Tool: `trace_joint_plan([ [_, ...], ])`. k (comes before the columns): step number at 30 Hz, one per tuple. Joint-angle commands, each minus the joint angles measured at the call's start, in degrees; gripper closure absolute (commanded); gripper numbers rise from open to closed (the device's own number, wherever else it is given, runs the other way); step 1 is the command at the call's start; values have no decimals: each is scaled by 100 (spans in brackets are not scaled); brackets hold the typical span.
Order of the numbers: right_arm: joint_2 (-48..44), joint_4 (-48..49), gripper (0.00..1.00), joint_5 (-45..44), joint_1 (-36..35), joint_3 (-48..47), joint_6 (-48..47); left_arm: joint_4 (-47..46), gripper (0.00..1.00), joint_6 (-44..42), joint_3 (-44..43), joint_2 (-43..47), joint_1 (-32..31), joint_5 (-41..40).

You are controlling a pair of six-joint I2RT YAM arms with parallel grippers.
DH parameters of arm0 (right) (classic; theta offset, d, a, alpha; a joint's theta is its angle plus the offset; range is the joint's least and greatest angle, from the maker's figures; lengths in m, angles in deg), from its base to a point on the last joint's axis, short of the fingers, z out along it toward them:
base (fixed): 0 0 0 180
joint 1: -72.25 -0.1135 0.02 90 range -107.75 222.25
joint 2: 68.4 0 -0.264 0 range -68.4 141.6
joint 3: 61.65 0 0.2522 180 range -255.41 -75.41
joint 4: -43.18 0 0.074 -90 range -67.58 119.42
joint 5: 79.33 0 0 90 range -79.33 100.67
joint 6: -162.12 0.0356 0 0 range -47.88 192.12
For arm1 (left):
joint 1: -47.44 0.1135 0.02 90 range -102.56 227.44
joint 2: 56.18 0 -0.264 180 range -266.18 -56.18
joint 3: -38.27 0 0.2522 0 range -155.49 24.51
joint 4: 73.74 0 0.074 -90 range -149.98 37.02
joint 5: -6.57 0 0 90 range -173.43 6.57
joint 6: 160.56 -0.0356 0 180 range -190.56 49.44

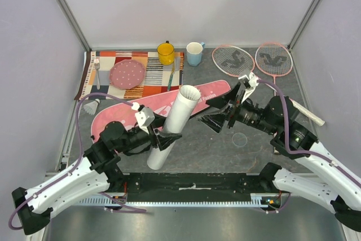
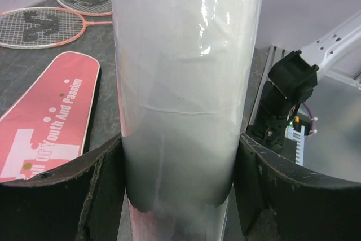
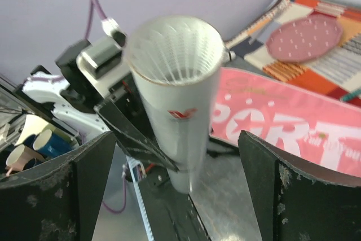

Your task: Pack up the badminton gear

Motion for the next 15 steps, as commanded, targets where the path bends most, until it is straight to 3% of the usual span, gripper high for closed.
trace_joint_plan([
  [1, 246, 1418, 2, -203, -123, 79, -21, -1016, 81, 636, 34, -118, -6, -171],
  [15, 1037, 2183, 2, -1363, -852, 254, 41, -1553, 81, 1076, 34, -399, -6, -488],
])
